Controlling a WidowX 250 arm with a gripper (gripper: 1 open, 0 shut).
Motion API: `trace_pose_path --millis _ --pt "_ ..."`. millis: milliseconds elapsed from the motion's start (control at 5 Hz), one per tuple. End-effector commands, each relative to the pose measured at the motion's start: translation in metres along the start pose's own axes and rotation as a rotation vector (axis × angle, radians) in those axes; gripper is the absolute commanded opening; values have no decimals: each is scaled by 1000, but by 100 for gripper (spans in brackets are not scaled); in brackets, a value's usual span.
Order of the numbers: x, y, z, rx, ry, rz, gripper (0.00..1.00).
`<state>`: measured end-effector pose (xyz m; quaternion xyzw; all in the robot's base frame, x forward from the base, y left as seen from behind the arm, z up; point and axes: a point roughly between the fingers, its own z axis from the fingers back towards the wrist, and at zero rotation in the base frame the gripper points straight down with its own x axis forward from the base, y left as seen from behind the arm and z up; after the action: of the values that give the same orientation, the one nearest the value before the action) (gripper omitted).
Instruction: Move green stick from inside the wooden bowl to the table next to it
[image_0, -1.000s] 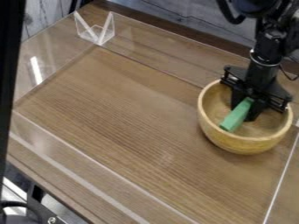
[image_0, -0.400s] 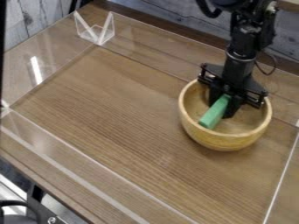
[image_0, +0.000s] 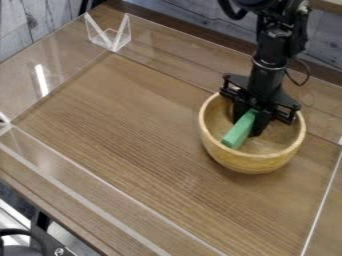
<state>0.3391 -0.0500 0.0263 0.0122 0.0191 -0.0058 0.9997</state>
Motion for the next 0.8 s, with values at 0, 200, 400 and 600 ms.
trace_pose_path --millis 0,200,400,600 --pt "3 6 18 -16 -42 36 0" --pt "3 5 20 -24 -42 50 0" --pt "3 4 22 -32 -44 63 0" --pt "3 3 24 -41 -46 76 0"
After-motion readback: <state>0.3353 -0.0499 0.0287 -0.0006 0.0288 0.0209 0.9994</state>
